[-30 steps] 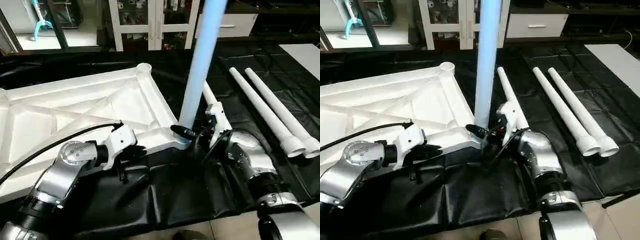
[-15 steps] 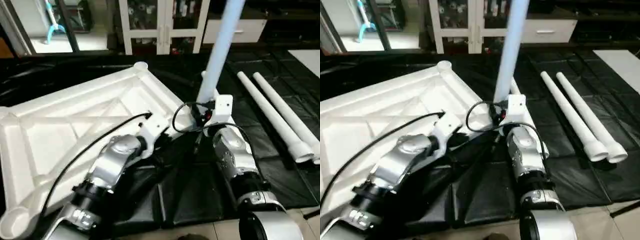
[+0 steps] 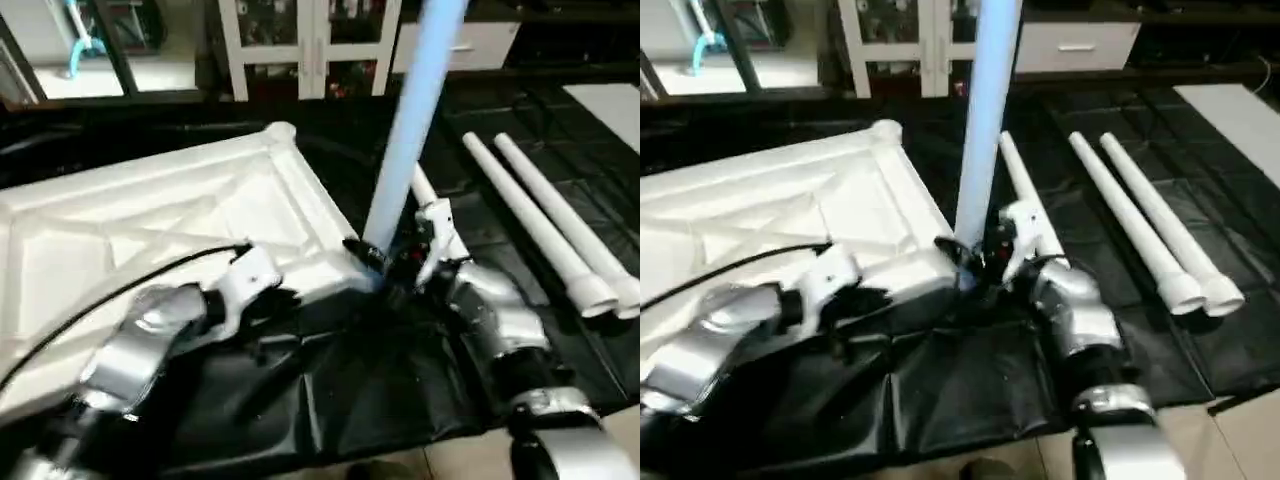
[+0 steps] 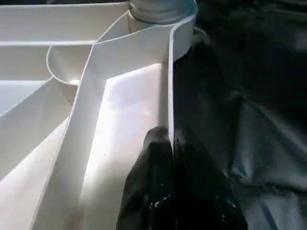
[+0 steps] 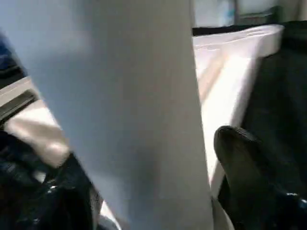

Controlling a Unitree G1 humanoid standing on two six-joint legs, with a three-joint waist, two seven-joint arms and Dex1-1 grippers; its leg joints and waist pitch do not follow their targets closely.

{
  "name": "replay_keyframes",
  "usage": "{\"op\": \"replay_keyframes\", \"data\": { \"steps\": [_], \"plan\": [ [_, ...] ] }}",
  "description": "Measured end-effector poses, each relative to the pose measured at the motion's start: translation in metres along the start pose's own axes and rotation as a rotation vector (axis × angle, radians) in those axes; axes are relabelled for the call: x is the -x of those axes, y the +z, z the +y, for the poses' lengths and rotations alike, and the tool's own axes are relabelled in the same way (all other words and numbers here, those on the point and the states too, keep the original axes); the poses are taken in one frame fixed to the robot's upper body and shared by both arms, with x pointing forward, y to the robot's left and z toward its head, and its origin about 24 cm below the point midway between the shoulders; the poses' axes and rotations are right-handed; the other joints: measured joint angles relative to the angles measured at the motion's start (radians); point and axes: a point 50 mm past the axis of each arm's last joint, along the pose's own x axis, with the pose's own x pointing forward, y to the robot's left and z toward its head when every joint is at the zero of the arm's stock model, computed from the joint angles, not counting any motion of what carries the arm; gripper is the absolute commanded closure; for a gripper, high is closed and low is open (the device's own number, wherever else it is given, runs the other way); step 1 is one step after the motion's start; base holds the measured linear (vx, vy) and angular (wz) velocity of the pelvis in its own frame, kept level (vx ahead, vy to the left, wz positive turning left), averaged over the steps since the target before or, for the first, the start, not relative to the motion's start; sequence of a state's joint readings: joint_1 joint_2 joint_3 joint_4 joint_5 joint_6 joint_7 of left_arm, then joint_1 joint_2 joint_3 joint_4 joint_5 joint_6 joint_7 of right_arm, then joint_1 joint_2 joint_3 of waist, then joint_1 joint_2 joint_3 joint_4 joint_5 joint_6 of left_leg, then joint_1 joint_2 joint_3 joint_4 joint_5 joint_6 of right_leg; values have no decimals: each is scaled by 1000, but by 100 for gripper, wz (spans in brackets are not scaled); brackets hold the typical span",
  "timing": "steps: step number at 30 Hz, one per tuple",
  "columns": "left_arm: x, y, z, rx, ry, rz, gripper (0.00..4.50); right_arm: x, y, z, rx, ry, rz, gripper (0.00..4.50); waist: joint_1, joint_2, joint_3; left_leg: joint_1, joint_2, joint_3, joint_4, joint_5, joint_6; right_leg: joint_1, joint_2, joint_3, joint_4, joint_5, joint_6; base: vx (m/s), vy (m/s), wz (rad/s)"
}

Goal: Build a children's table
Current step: Rotate leg to tighten

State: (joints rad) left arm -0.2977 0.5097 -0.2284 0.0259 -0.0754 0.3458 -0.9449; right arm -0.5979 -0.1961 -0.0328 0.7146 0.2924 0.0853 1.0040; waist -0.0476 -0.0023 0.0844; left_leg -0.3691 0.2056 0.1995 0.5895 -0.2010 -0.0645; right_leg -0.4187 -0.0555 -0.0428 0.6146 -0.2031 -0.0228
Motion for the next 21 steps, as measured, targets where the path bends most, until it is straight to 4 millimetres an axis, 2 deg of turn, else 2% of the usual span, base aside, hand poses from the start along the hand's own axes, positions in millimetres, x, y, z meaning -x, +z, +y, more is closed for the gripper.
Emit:
{"op": "replay_keyframes", "data": {
  "steps": [4, 6, 8, 16, 21],
  "plan": [
    [4, -1, 1, -11, -11, 3, 450, 4, 3, 0, -13, 56, 2, 81, 2, -1, 6, 0, 0, 1, 2, 0, 0, 0, 0, 1, 0, 1, -2, 0, 0, 0],
    [4, -1, 3, -10, -5, 4, 450, 5, 5, -1, -10, 65, -4, 113, 3, -1, 6, 1, 0, 1, 2, 0, 0, 0, 0, 1, 1, 2, -3, 0, 0, 0],
    [4, -1, 5, -8, 3, 4, 450, 3, 8, -1, -3, 73, -9, 116, 0, -4, 8, 1, 0, 2, 2, 0, -1, 0, 0, 1, 3, 2, -4, 0, 0, 0],
    [5, -1, 5, -4, 11, 7, 450, 2, 8, 1, -7, 92, -24, 196, -2, -6, 9, 2, 0, 2, 4, 1, -1, 0, 0, 2, 3, 3, -4, 0, 0, 0],
    [2, 0, 6, 5, 30, 9, 450, -2, 4, 4, 27, 21, -52, 219, -2, -7, 8, 2, 0, 3, 6, 0, -1, 2, -1, 3, 2, 4, -6, 0, 0, 0]
  ]
}}
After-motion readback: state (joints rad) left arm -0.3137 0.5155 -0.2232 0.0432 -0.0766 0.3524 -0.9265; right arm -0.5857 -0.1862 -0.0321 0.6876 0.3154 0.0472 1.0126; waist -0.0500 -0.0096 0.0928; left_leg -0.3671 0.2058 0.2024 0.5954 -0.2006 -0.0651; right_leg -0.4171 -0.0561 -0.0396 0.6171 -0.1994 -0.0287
